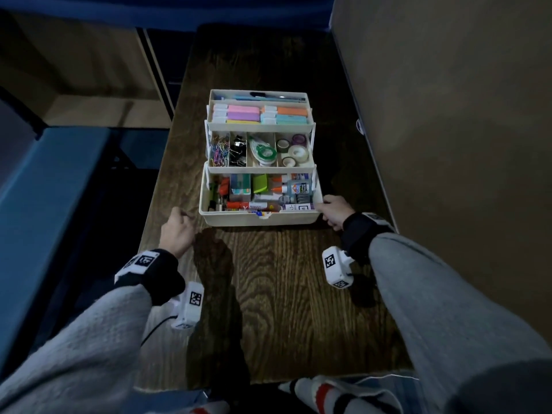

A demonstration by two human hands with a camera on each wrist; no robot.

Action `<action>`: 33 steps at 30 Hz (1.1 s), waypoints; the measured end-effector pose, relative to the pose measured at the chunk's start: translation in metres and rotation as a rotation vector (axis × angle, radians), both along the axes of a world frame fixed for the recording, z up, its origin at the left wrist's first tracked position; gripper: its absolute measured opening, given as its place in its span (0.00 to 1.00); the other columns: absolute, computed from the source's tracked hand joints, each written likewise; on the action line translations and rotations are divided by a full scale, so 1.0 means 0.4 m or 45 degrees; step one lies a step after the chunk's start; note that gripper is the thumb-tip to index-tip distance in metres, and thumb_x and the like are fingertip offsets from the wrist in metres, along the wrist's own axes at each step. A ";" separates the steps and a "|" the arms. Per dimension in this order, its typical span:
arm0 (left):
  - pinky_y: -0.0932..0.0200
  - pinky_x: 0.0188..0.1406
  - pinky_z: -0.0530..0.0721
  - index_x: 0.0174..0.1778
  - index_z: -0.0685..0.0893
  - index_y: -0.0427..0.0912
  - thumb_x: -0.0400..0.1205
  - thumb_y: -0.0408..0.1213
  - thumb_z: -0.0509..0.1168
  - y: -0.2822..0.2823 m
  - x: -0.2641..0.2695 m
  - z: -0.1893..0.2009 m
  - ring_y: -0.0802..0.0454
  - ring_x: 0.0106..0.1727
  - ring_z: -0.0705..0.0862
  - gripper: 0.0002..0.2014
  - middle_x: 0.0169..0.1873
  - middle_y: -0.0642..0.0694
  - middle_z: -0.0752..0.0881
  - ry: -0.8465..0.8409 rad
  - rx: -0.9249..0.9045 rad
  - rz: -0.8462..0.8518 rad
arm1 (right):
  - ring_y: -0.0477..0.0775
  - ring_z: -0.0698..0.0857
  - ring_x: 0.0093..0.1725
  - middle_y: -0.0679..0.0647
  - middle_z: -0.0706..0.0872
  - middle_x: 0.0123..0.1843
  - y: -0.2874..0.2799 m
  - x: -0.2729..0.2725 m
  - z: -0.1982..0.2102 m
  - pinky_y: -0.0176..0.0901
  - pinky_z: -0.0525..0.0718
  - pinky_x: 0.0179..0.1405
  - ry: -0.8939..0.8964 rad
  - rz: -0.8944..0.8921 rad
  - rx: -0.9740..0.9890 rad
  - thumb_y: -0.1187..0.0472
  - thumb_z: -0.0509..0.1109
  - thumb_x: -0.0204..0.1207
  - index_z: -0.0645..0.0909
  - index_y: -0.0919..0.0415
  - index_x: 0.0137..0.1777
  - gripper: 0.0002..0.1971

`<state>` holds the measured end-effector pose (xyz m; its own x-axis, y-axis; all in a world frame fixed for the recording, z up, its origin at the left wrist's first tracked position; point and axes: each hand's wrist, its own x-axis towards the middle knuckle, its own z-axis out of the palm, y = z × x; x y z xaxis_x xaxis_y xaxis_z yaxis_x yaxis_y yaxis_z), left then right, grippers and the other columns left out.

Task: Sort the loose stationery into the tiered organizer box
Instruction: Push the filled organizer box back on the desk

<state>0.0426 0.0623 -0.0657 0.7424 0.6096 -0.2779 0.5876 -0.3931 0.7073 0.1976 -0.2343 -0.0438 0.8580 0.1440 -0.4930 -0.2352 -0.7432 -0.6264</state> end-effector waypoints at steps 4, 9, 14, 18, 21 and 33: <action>0.48 0.58 0.77 0.61 0.75 0.33 0.84 0.56 0.57 0.005 0.092 0.033 0.33 0.61 0.81 0.26 0.61 0.32 0.82 0.102 0.002 -0.035 | 0.46 0.69 0.27 0.48 0.72 0.29 -0.002 0.006 -0.009 0.37 0.65 0.23 -0.140 0.051 -0.066 0.60 0.64 0.79 0.79 0.58 0.44 0.05; 0.45 0.52 0.77 0.57 0.73 0.34 0.86 0.45 0.55 0.028 0.121 0.028 0.29 0.57 0.81 0.16 0.58 0.26 0.82 0.308 0.305 -0.297 | 0.46 0.65 0.23 0.49 0.69 0.25 -0.021 -0.006 -0.021 0.32 0.59 0.14 -0.010 0.036 0.157 0.60 0.66 0.79 0.82 0.60 0.46 0.06; 0.46 0.52 0.76 0.54 0.72 0.35 0.86 0.42 0.56 0.068 0.072 0.015 0.27 0.57 0.81 0.12 0.56 0.24 0.82 0.367 0.360 -0.335 | 0.44 0.84 0.40 0.53 0.86 0.41 -0.094 -0.006 -0.046 0.34 0.79 0.36 -0.124 -0.223 0.263 0.57 0.67 0.81 0.85 0.57 0.59 0.11; 0.48 0.44 0.75 0.49 0.71 0.38 0.85 0.41 0.58 0.089 -0.002 0.012 0.29 0.49 0.83 0.09 0.49 0.27 0.83 0.351 0.360 -0.295 | 0.60 0.82 0.60 0.60 0.85 0.58 -0.114 -0.020 -0.106 0.42 0.78 0.56 -0.154 -0.236 -0.043 0.65 0.70 0.76 0.83 0.56 0.59 0.12; 0.49 0.40 0.76 0.50 0.72 0.39 0.85 0.41 0.58 0.093 -0.052 0.012 0.35 0.42 0.82 0.08 0.43 0.32 0.83 0.340 0.328 -0.266 | 0.59 0.81 0.59 0.58 0.83 0.58 -0.070 -0.037 -0.134 0.42 0.77 0.56 -0.143 -0.115 -0.024 0.61 0.72 0.75 0.80 0.51 0.64 0.17; 0.54 0.27 0.70 0.47 0.71 0.42 0.86 0.41 0.57 0.085 -0.083 0.030 0.46 0.32 0.79 0.06 0.37 0.40 0.81 0.337 0.326 -0.265 | 0.61 0.83 0.55 0.62 0.85 0.58 -0.003 -0.012 -0.141 0.46 0.79 0.51 -0.194 0.096 -0.321 0.61 0.64 0.81 0.78 0.62 0.55 0.07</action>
